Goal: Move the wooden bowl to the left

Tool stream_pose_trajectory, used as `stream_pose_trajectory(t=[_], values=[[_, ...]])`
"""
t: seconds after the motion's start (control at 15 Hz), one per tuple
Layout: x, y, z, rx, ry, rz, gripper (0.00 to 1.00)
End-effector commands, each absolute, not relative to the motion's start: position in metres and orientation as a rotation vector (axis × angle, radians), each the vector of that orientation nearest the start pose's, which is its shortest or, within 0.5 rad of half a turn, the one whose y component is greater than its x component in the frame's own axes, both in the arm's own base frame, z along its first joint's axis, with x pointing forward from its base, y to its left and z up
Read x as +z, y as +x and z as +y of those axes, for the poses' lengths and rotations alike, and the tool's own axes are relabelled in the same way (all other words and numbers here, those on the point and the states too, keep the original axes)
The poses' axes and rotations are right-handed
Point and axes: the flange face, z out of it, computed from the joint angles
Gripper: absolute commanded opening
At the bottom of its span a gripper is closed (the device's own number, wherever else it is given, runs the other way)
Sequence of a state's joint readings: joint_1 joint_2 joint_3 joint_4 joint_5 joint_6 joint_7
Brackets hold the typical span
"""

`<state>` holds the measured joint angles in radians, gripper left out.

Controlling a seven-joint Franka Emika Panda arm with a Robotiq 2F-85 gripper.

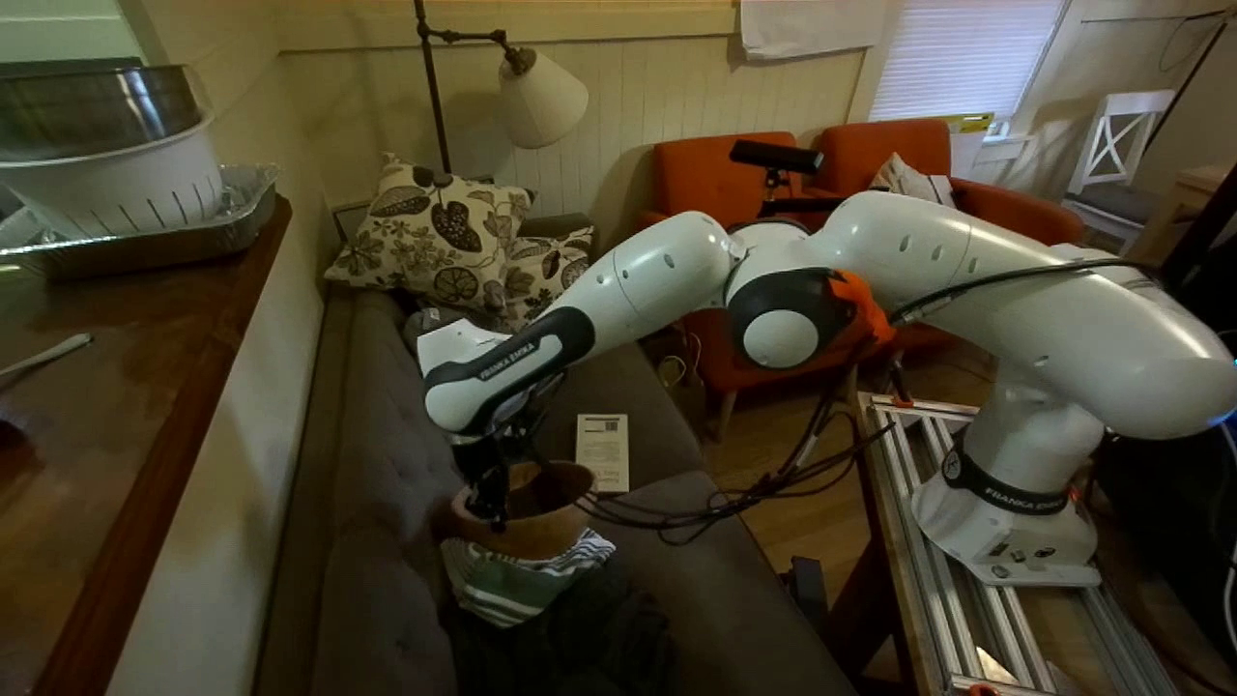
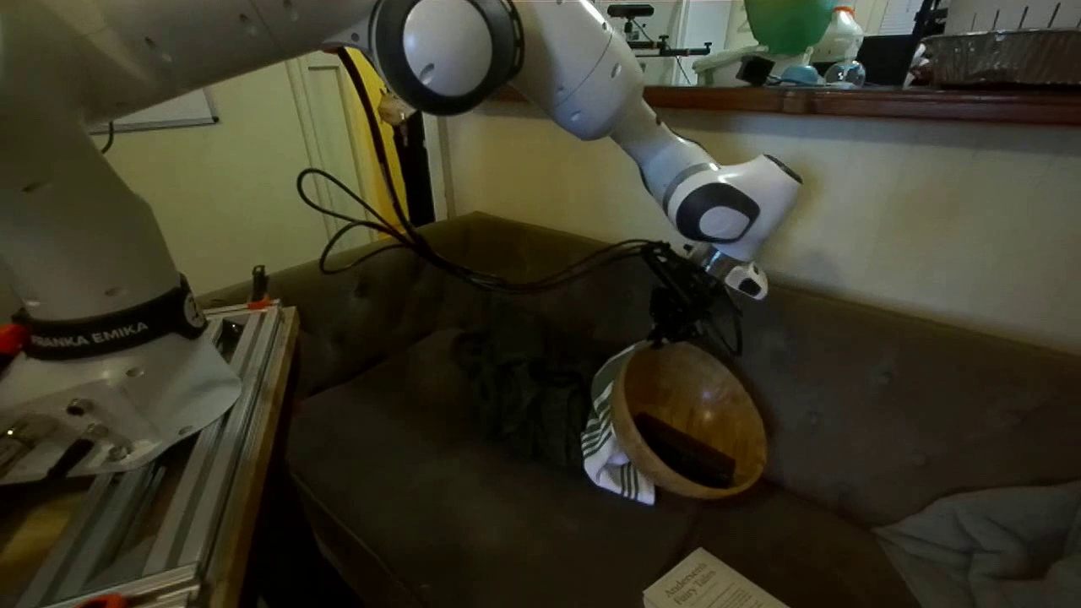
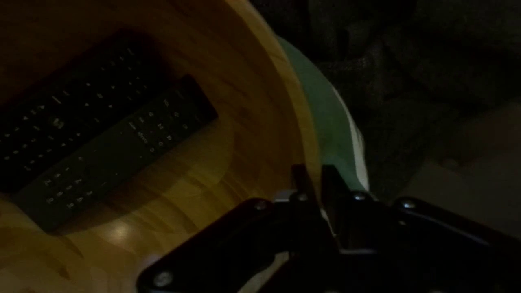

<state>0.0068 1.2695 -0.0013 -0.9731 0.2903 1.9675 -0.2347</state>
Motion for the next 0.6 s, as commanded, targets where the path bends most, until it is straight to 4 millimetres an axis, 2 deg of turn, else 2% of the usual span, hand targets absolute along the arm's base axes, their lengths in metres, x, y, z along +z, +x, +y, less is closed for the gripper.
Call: stream_pose_trajectory(t=[0.0, 0.27, 0.53], values=[[0.083, 0.715, 0.1, 0.492, -2.963, -0.277, 0.03], [0.093, 0.687, 0.197, 0.598, -3.048, -0.576, 0.03], [0.097, 0.641, 0.295, 0.719, -3.045, -0.918, 0.03]])
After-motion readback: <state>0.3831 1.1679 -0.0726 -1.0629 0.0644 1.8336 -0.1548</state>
